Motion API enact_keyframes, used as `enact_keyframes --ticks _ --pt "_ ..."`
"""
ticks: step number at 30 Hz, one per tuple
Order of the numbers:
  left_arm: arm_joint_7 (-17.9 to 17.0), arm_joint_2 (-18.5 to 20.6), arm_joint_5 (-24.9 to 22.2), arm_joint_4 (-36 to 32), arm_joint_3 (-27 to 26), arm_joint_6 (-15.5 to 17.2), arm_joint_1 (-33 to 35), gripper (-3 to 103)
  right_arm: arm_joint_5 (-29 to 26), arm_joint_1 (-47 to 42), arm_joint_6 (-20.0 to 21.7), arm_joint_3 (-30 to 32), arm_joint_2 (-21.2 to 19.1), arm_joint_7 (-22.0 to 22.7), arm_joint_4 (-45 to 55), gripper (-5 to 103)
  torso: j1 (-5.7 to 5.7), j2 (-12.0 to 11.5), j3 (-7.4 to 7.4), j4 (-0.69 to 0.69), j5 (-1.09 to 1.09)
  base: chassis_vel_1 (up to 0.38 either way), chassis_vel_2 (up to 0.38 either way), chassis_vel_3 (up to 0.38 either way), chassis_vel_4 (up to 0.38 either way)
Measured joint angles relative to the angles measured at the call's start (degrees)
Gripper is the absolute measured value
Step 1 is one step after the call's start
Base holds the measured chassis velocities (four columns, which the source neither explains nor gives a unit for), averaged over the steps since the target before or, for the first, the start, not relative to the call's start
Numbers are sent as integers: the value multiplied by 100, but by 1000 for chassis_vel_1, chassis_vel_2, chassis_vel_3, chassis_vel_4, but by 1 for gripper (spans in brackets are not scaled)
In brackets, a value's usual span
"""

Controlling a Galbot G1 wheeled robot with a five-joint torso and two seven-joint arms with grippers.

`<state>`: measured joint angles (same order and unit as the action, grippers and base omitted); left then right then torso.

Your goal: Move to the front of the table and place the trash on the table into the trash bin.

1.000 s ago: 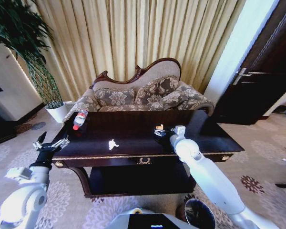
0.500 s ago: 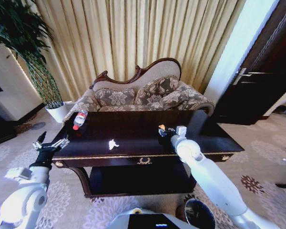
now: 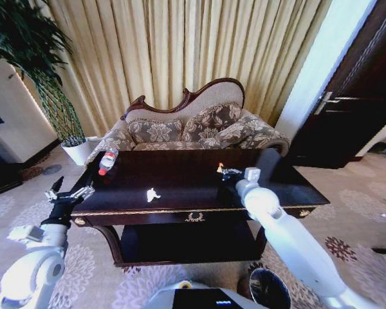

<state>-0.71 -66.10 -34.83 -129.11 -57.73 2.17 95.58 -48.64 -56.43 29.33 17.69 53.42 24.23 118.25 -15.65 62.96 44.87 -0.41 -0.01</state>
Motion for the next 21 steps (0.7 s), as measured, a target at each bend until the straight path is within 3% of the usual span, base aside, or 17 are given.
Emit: enact_keyframes --ticks 1,2,3,4,7,14,21 --pt "-3 11 -8 8 1 0 -24 100 137 -232 -383 259 -80 -157 102 2 0 0 0 1 3 0 0 0 0" --pt "-3 11 -8 8 1 0 -24 100 137 -232 -383 259 -80 -157 102 2 0 0 0 1 3 0 0 0 0" --pt "-2 23 -20 20 3 0 -56 100 325 -460 -825 478 -158 -285 201 2 0 0 0 1 1 0 0 0 0" --pt "-2 23 -20 20 3 0 -56 100 325 -460 -825 478 -158 -285 201 2 0 0 0 1 1 0 0 0 0" --pt "-3 47 -68 35 6 15 -143 100 558 -1025 -1515 919 -258 -436 494 2 0 0 0 -1 2 0 0 0 0" --pt "-6 30 -117 91 52 35 -239 100 636 -1642 -1629 1308 -100 -210 912 2 0 0 0 2 0 0 0 0 0" --pt "-6 105 -250 119 47 112 -298 100 869 -2240 -1445 1619 134 -325 1166 1 0 0 0 0 1 0 0 0 0"
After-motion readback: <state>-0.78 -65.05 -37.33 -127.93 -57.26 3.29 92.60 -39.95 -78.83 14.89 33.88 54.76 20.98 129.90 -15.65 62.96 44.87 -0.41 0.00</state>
